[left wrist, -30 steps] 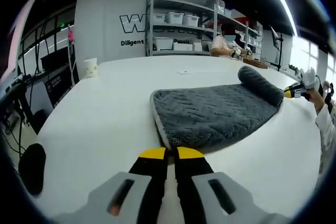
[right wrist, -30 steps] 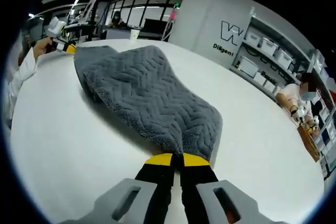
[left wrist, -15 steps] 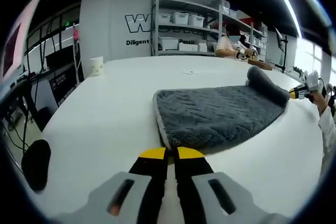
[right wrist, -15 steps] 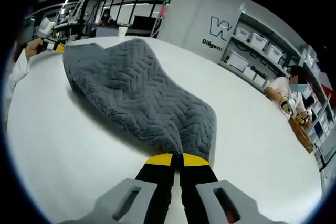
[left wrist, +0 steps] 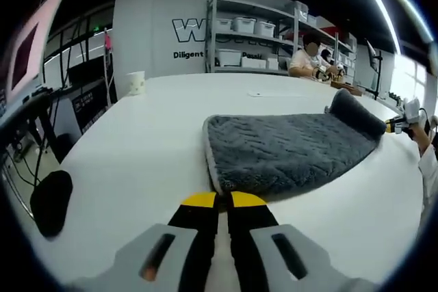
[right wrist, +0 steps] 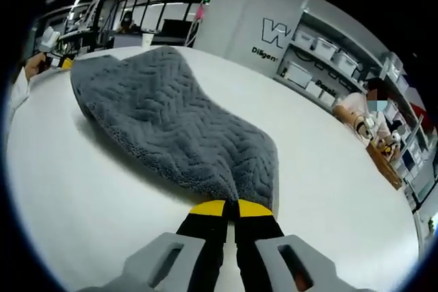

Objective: Open the folded towel by lifting each exposed corner and separating the folded layers until the towel lies flat within the target outline without major curled edges

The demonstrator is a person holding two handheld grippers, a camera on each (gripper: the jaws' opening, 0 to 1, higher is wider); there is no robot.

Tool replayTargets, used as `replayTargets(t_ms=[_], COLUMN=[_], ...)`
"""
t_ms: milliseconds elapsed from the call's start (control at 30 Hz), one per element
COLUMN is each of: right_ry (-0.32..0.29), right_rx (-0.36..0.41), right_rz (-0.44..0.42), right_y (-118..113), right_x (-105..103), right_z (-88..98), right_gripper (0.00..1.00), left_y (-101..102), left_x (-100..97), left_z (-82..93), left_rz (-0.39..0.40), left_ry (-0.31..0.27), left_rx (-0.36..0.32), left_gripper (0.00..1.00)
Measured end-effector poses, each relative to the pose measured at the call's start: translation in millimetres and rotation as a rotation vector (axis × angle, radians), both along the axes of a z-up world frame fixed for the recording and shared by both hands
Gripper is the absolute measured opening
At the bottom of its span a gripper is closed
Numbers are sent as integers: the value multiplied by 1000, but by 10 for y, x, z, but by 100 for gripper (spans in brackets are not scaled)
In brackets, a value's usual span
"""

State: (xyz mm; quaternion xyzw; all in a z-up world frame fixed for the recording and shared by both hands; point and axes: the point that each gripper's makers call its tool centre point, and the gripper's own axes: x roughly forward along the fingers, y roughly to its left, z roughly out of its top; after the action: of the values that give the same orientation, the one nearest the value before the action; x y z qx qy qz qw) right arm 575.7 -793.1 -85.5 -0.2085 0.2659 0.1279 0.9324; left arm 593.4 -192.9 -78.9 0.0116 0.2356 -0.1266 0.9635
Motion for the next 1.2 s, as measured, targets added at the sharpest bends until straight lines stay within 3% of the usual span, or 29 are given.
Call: replayTargets(t_ms=[400, 1200], right_ry=[-9, -16], right_rx=[-3, -21], right_rz=[-82, -168], right_y=[-300, -655], right_x=[-53, -113], right_z=[5, 11], right_gripper=[0, 0], left_y=[176, 306], left_x=[-35, -115], left_z=[24, 28], left_rz=[75, 148], left_ry=[-18, -15], left_rx=[21, 66], left_gripper=[3, 3])
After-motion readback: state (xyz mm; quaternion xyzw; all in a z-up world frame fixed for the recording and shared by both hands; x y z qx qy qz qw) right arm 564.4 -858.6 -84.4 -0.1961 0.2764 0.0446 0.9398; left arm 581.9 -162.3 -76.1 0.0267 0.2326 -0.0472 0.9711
